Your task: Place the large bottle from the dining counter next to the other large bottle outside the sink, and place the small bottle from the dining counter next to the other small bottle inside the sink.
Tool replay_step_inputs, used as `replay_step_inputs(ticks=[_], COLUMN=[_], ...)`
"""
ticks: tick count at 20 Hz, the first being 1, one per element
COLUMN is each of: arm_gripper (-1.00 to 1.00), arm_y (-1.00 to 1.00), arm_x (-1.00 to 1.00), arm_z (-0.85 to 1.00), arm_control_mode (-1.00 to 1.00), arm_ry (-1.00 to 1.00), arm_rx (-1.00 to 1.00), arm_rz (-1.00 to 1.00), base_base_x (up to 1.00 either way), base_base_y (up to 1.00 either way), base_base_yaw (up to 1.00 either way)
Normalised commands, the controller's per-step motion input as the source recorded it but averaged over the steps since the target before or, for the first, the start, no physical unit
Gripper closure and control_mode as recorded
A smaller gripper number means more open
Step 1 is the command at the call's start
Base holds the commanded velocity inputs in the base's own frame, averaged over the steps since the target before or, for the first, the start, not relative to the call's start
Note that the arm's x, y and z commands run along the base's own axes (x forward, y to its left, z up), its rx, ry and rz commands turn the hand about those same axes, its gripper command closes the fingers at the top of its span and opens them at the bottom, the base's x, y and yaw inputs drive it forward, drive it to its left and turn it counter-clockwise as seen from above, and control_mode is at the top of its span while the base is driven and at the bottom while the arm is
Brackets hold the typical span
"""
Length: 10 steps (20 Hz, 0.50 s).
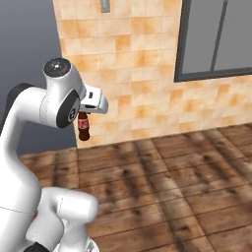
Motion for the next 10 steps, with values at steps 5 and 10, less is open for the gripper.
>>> replay_step_inputs(ticks=[5,10], arm_gripper=[1.00,1.00], arm_y=[0.00,0.00], arm_x=[0.00,0.00], arm_z=[0.00,0.00], arm_control_mode=[1.00,1.00], arm_ry=[0.00,0.00], arm_rx=[0.00,0.00], arm_rz=[0.00,0.00], base_base_x=[0.00,0.00], base_base_y=[0.00,0.00], base_base_yaw=[0.25,0.25])
